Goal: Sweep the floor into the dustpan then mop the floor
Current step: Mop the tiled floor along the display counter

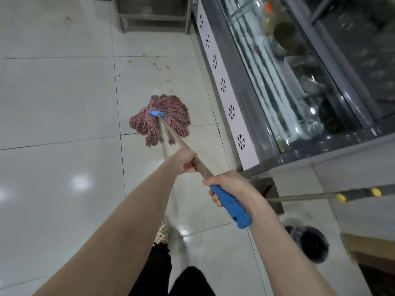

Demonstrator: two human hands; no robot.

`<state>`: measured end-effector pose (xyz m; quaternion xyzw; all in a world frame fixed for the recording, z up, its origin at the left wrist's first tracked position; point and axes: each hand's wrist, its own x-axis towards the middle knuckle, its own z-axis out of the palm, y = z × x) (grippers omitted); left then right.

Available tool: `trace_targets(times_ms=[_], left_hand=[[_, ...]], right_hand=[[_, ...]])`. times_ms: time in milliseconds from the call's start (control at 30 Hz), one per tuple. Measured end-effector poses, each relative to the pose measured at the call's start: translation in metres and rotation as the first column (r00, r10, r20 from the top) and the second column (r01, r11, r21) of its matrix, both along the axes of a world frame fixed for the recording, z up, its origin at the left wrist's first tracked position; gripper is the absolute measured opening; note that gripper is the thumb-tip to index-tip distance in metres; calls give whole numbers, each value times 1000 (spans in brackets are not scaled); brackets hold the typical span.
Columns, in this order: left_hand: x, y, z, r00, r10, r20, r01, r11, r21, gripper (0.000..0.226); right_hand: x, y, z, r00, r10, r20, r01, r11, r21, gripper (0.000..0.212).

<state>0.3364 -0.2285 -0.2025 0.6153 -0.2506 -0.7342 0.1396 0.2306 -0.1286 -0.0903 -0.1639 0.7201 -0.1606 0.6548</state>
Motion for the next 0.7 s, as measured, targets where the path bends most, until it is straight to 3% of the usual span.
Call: trace_targets(times_ms=[333,700], left_hand=[[24,-198,10,1000,7,-11,-7,1000,1,11],[66,-416,12,990,141,24,-141,990,-9,16]], right_hand=[[18,-208,7,998,66,-5,-66,998,-2,15],[49,-437,1,984,177,-10,-177,984,-30,16]])
